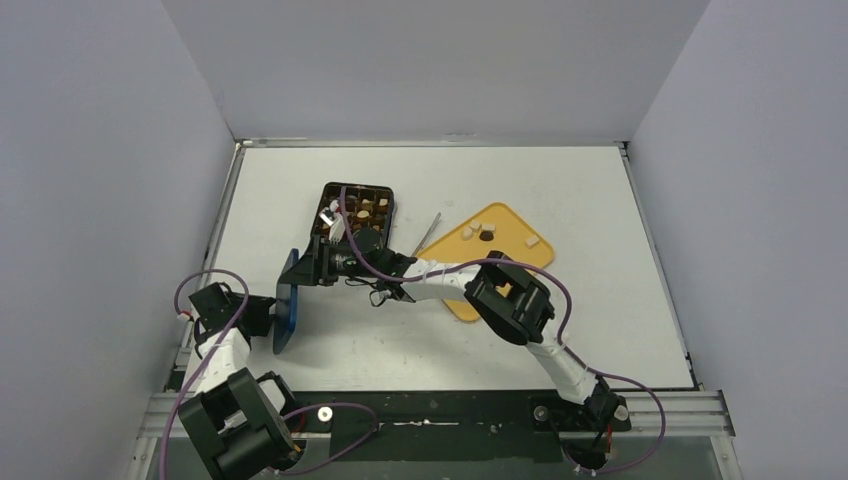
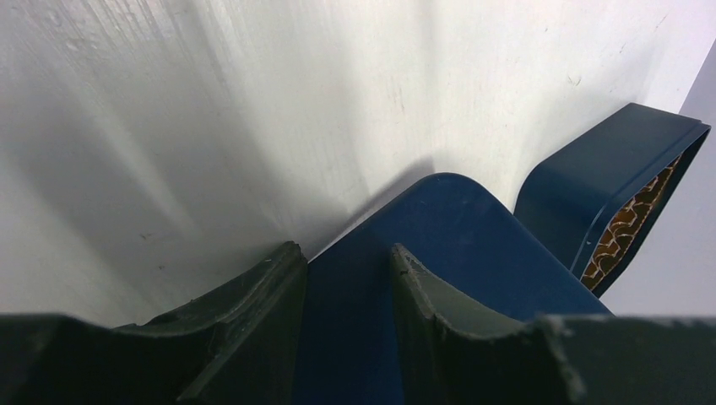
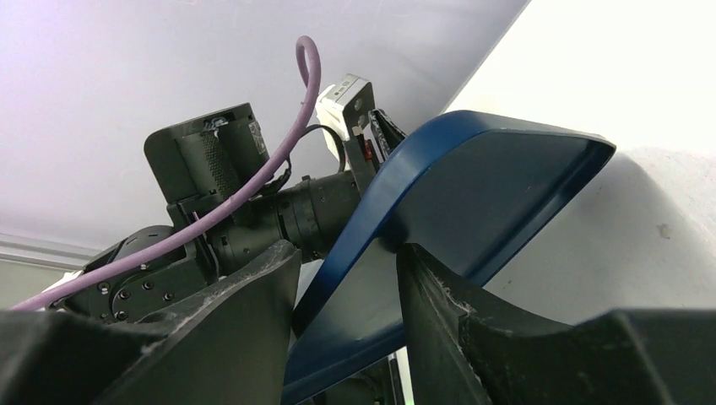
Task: Pack the chocolate
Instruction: Pick up the box lid from the center of the board, then close the box lid on the packing box.
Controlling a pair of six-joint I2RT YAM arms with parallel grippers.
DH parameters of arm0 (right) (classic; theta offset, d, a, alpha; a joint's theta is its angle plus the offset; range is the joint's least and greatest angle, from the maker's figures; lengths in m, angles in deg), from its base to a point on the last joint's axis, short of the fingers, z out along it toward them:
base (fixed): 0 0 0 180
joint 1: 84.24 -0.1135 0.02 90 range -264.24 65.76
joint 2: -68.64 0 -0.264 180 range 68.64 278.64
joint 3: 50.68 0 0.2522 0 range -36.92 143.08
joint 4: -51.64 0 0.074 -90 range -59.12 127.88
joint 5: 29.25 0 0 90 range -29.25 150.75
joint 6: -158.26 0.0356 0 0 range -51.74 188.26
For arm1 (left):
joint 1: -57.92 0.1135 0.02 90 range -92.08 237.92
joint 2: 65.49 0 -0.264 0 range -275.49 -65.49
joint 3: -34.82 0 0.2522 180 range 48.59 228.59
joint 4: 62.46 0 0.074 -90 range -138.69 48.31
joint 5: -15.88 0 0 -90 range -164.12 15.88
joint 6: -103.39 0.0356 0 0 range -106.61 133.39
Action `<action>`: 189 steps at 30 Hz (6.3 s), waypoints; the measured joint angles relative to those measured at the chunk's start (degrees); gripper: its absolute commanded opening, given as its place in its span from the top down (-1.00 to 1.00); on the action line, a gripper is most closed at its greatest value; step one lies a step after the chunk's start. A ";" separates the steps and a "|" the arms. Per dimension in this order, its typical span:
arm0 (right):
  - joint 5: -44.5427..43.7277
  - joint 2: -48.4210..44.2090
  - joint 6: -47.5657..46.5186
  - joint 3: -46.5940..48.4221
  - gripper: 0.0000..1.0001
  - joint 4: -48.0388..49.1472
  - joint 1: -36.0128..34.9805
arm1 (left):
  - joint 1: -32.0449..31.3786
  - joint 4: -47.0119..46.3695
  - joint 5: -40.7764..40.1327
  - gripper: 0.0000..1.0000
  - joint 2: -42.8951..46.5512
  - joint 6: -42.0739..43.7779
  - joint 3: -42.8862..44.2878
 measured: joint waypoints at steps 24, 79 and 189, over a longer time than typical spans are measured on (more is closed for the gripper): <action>-7.52 -6.78 0.55 -13.07 1.00 -6.49 4.02 | -0.13 3.63 -2.32 -0.12 1.57 1.03 1.62; -3.96 6.75 26.45 -2.64 0.99 19.37 25.49 | -20.94 -2.64 11.32 -0.43 -46.99 23.26 51.19; -28.61 -1.95 -15.58 4.24 0.63 -33.27 22.16 | -25.53 5.60 11.58 0.20 -56.74 28.89 65.09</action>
